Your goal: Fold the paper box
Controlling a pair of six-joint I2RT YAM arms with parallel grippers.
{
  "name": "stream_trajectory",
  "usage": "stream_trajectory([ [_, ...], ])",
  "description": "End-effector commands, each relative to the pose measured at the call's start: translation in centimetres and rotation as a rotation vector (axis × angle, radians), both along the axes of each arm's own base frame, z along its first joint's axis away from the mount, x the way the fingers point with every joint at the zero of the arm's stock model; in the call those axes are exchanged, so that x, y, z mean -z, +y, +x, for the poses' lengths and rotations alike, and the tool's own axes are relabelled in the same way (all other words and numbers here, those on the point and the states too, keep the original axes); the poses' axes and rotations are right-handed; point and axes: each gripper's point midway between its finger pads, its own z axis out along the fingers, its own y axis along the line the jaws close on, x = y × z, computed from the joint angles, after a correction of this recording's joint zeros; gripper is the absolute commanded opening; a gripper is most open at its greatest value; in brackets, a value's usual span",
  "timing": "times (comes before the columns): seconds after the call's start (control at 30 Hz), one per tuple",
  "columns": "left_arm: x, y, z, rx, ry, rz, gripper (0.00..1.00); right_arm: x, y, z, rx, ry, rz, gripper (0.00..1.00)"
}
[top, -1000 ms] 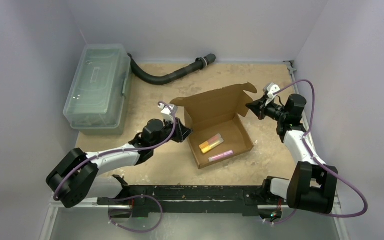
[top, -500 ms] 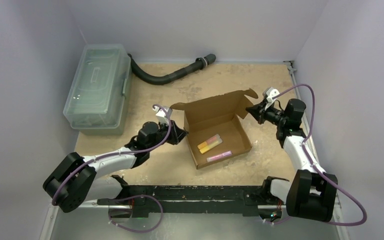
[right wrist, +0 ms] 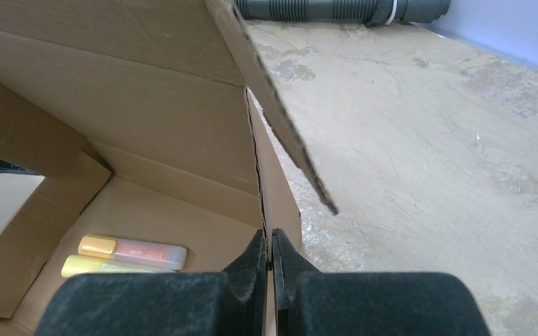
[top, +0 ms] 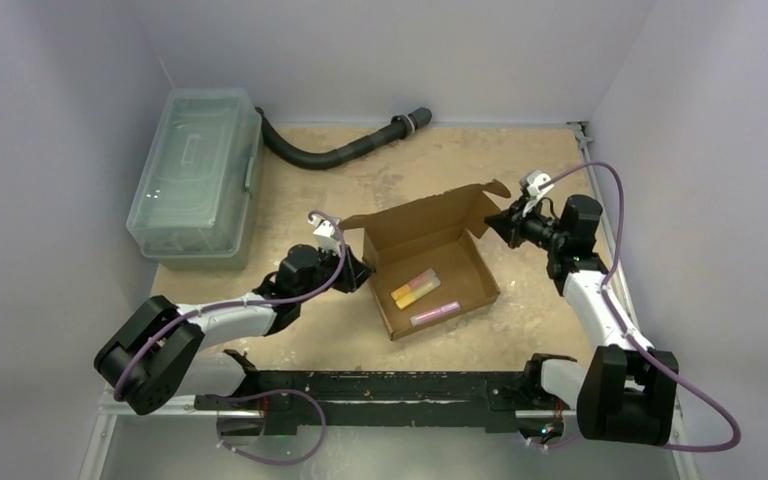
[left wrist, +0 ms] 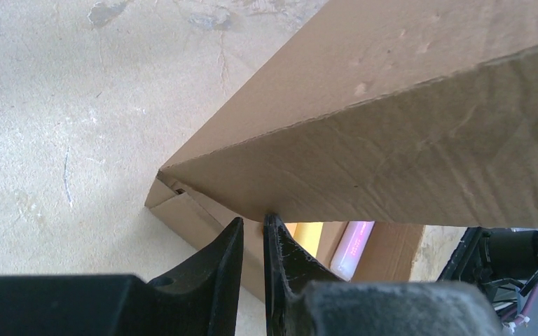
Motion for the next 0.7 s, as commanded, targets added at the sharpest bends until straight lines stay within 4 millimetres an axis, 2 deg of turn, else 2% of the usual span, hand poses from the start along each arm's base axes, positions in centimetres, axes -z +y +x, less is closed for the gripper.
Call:
stream_trajectory([
  [0.0, -1.0, -0.3, 0.5, 0.004, -0.033, -0.04, 0.15, -0.9, 0.7, -0.3, 0.015, 0.066, 0.038, 0.06],
  [0.4, -0.7, 0.0, 0.6, -0.001, -0.033, -0.042, 0.15, -1.2, 2.0, -0.9, -0.046, 0.053, 0.03, 0.31],
  [0.53, -0.7, 0.0, 0.6, 0.002, -0.033, -0.043, 0.15, -1.9, 1.8, 0.0, -0.014, 0.036, 0.055, 0.32],
  [0.67, -0.7, 0.0, 0.5, 0.002, -0.032, -0.045, 0.14, -3.0, 1.7, 0.9, 0.009, 0.01, 0.08, 0.27],
])
